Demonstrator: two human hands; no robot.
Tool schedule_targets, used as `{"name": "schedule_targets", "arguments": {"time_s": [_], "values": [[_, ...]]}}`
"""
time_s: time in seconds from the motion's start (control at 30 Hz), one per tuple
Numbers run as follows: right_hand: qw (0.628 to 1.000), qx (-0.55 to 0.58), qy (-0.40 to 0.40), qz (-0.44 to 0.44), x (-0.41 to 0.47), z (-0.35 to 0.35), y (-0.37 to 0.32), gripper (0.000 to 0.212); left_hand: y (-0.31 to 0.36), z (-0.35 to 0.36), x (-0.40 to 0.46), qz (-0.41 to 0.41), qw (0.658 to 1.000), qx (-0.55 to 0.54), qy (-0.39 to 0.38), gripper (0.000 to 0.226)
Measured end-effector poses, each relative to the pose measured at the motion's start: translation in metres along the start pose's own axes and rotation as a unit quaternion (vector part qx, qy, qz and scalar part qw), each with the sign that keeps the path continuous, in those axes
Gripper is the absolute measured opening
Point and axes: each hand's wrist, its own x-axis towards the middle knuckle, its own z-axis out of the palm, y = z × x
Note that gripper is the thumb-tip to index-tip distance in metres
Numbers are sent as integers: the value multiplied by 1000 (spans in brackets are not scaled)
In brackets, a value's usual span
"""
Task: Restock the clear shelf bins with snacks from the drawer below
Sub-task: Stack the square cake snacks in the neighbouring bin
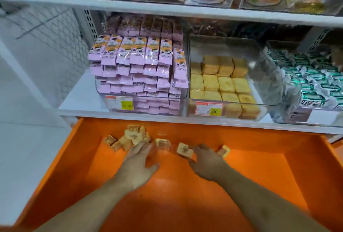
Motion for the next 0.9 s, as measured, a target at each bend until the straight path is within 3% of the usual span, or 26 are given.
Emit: {"name": "schedule_targets", "arguments": {"time_s": [0.2,0.3,0.37,0.43,0.53,0.73,0.9], "values": [[999,29,-21,5,75,57,15,66,-33,-12,57,-63,995,50,52,90],[998,-13,-18,-51,105,80,19,59,-55,-4,79,-48,995,72,56,90],[998,-29,-23,-50,118,98,23,66,-70,6,86,-28,997,41,59,90],[999,-15,-11,-28,124,114,28,71,-74,13,89,-15,997,2,80,84],[999,-43,8,-23,122,124,30,60,-69,16,94,-13,992,-9,123,67],[1000,11,-19,3,99,114,28,48,-60,16,75,-30,995,45,85,48],[997,72,-19,-9,71,78,14,64,-35,6,46,-35,998,42,29,40]]}}
